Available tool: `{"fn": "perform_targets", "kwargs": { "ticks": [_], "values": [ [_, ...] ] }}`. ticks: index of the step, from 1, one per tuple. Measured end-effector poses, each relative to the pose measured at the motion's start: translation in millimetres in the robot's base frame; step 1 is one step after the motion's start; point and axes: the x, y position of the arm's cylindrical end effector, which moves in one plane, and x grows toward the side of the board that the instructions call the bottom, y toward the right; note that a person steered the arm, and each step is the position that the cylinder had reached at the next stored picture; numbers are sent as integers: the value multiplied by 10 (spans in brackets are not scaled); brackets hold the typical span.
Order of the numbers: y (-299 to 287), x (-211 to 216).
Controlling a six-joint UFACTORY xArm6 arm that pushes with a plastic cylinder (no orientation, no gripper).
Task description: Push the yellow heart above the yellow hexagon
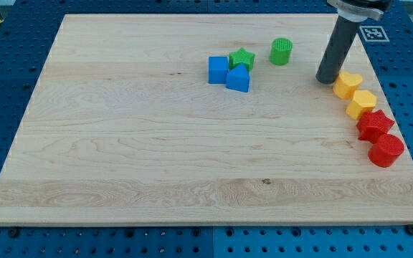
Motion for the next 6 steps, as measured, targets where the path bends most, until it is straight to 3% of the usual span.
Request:
{"fn": "perform_targets", "kwargs": {
  "ticks": [6],
  "values": [
    [116, 57]
  ]
}}
